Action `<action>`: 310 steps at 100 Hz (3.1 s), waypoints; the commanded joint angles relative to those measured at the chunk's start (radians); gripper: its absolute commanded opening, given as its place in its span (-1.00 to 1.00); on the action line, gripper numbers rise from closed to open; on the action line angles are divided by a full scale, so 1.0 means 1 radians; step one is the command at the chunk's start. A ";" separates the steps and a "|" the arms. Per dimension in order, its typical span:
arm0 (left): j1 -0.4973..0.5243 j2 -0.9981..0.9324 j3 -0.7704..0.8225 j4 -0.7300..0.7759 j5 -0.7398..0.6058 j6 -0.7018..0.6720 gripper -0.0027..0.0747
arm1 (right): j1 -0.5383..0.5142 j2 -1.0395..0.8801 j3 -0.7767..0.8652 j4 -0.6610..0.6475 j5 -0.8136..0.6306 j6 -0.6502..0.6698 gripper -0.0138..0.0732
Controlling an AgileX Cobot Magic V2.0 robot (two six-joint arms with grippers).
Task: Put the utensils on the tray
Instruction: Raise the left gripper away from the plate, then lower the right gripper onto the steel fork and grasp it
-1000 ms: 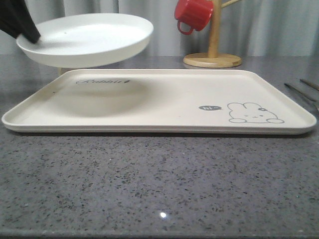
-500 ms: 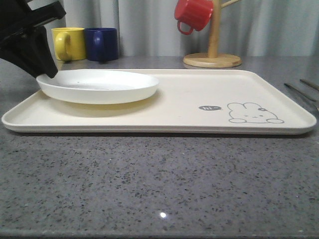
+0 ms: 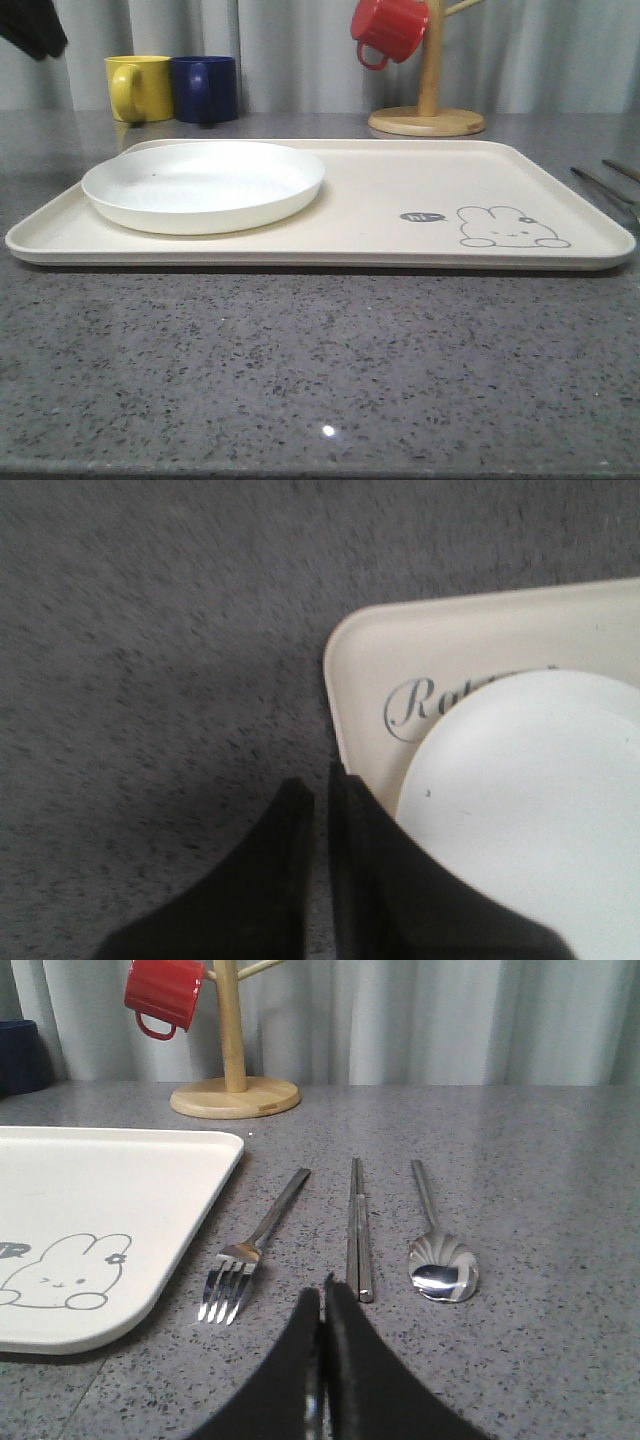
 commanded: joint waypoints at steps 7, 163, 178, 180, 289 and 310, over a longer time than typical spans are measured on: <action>-0.031 -0.172 0.070 0.082 -0.118 -0.037 -0.98 | -0.008 -0.018 -0.002 0.000 -0.083 0.001 -0.84; -0.048 -1.135 0.904 0.092 -0.465 -0.037 -0.98 | -0.008 0.635 -0.620 0.000 0.531 0.000 -0.38; -0.048 -1.135 0.904 0.092 -0.465 -0.037 -0.98 | -0.007 0.819 -0.775 0.000 0.604 0.000 0.34; -0.048 -1.135 0.904 0.092 -0.465 -0.037 -0.98 | -0.007 0.845 -0.789 0.000 0.616 0.000 0.36; -0.048 -1.135 0.904 0.090 -0.465 -0.037 -0.98 | 0.072 1.596 -1.371 0.020 0.975 0.275 0.34; -0.048 -1.135 0.904 0.090 -0.465 -0.037 -0.98 | 0.072 1.647 -1.379 0.020 0.977 0.275 0.34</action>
